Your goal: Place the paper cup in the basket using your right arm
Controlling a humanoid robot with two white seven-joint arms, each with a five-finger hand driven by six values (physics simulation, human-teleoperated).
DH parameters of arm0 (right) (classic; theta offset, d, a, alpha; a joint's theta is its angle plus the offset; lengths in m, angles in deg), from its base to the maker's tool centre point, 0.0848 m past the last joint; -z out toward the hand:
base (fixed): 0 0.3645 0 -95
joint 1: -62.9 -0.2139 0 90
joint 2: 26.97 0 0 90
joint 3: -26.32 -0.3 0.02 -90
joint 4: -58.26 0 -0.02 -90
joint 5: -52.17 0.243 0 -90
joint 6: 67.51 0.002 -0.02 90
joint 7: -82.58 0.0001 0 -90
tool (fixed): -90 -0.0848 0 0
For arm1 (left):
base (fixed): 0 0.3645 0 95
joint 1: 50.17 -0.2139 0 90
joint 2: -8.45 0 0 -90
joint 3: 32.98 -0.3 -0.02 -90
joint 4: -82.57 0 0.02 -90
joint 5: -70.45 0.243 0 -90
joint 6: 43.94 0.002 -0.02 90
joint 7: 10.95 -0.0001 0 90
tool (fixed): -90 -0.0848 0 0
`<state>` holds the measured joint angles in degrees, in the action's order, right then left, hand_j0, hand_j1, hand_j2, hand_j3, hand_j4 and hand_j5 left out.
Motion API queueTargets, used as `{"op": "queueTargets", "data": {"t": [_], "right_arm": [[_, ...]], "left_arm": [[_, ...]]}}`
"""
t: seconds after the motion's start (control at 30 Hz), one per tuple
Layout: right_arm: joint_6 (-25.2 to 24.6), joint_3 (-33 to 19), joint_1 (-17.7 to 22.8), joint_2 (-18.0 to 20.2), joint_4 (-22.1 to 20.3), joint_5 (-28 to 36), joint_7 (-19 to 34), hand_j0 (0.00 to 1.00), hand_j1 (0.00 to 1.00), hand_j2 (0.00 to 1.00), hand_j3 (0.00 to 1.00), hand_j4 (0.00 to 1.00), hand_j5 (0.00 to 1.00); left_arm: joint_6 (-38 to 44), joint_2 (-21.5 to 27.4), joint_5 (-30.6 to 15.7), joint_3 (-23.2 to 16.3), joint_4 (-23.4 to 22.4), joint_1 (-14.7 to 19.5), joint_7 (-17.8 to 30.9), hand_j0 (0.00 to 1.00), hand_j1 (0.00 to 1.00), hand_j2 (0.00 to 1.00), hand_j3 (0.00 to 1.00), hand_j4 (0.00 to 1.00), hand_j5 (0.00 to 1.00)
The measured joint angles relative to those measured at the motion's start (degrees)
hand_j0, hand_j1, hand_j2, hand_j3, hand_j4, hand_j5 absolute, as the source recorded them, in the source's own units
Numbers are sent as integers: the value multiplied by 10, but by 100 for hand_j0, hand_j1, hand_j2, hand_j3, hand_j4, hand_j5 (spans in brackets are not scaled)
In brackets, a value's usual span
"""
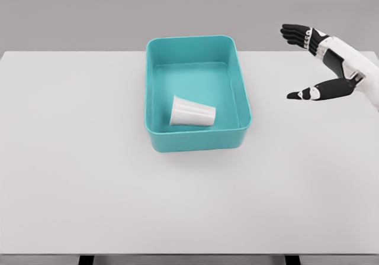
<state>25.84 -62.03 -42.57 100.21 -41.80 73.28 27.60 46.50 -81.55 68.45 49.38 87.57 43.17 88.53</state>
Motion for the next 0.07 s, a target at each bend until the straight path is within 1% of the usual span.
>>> {"op": "queueTargets", "data": {"t": [0.07], "right_arm": [[0, -1, 4, 1, -1, 1, 0, 100, 100, 100, 100, 100, 100]], "left_arm": [[0, 0, 0, 0, 0, 0, 0, 100, 100, 100, 100, 100, 100]]}}
